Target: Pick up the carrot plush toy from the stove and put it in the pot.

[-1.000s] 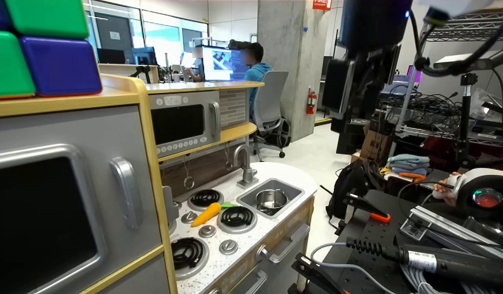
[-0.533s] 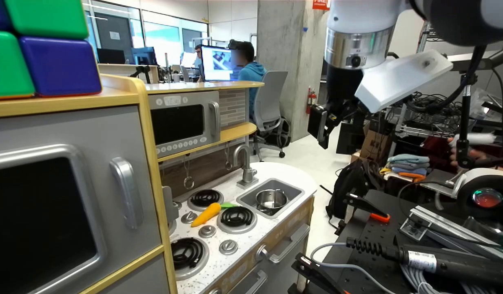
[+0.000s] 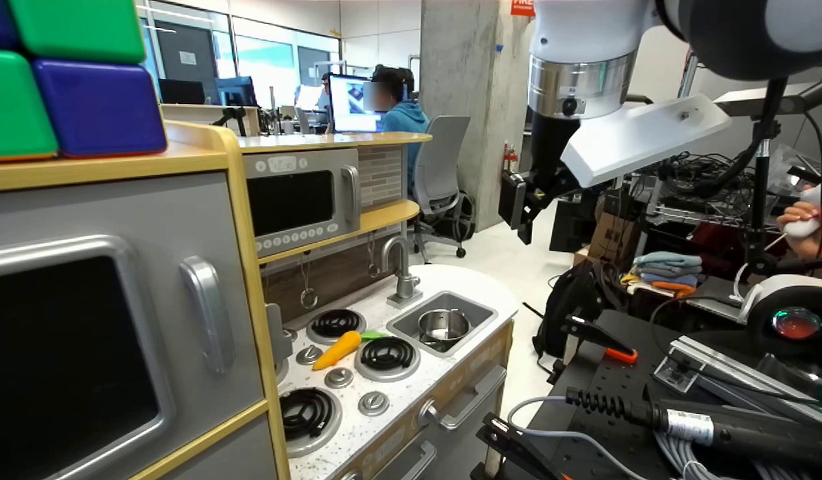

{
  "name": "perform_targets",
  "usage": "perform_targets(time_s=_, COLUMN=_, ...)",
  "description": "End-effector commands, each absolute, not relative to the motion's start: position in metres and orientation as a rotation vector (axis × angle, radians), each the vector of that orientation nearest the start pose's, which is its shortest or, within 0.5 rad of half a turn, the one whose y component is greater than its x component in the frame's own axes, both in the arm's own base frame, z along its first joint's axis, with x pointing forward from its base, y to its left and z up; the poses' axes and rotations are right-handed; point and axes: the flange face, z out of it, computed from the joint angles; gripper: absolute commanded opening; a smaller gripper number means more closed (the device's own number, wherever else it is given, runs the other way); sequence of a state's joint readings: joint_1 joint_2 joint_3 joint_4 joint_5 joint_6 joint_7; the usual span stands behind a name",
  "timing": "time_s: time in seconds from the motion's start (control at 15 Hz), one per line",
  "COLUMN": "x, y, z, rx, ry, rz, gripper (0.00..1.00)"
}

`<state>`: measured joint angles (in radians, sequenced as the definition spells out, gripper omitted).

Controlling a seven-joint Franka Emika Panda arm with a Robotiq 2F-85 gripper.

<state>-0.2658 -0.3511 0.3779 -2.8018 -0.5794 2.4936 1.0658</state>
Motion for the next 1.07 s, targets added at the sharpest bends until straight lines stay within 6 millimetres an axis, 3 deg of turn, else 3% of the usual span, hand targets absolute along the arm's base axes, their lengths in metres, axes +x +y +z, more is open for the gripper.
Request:
perform_targets(time_s=0.0, x=0.370, y=0.024, z=0.286, rx=-3.275, ry=1.206, rz=-0.389, gripper=1.00)
perform_targets(time_s=0.2, x=0.380, y=0.003, z=0.246, rx=-3.240, ry=1.366, rz=-0.165, gripper=1.00)
perform_targets(time_s=0.47, x=0.393, y=-0.018, z=0.183, rx=-3.265, ry=1.174, rz=0.154, gripper=1.00)
perform_targets(time_s=0.6, x=0.407, y=-0.024, z=0.157, rx=-3.280, ry=1.005, rz=0.222, gripper=1.00)
perform_targets(time_s=0.67, x=0.386, y=-0.021, z=0.184, rx=-3.284, ry=1.123, rz=0.159, gripper=1.00)
perform_targets(time_s=0.8, x=0.397, y=-0.025, z=0.162, rx=-3.284, ry=1.050, rz=0.220, gripper=1.00)
perform_targets(time_s=1.0, x=0.404, y=-0.024, z=0.154, rx=-3.287, ry=1.029, rz=0.239, gripper=1.00)
